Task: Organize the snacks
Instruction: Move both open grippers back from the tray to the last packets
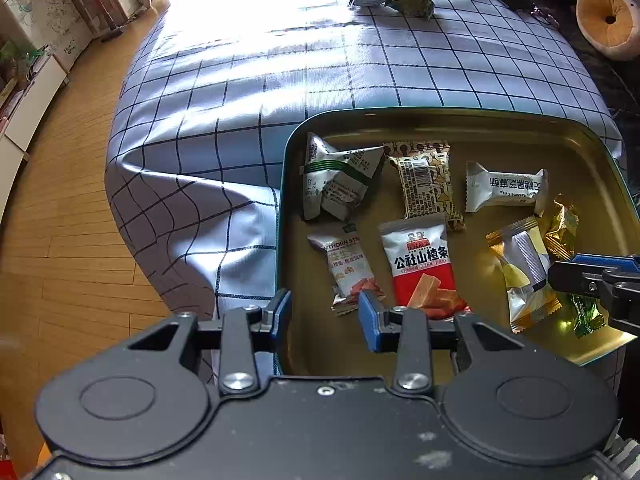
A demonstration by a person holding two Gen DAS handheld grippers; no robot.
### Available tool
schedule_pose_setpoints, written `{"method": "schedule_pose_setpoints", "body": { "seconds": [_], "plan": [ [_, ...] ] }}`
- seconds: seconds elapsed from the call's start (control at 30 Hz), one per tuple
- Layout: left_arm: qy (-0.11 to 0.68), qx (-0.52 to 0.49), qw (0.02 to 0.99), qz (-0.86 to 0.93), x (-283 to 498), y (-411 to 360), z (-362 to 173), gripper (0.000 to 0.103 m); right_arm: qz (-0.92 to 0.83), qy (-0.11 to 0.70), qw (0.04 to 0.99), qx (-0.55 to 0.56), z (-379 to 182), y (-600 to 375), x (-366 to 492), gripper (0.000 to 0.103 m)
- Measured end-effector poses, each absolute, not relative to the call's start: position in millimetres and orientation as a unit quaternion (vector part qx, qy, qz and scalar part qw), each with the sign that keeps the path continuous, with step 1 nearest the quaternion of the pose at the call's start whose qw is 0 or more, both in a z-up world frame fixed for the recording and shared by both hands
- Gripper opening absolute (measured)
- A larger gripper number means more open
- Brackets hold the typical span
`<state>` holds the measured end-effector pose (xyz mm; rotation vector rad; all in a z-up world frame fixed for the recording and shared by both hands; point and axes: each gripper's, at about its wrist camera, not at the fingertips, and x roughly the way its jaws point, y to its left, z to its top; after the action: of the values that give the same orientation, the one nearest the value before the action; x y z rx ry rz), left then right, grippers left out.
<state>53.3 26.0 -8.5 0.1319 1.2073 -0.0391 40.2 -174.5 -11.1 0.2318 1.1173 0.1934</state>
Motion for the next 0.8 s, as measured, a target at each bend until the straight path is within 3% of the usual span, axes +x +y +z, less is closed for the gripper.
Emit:
{"method": "schedule_pose_setpoints", "body": {
  "seconds": [0.8],
  "plan": [
    [0.585,0.112,0.801,-0.064,82.8,23.1,-0.9,0.039,0.142,0.588,0.790,0.100,-11.5,-173.6,72.3,0.037]
  ]
}}
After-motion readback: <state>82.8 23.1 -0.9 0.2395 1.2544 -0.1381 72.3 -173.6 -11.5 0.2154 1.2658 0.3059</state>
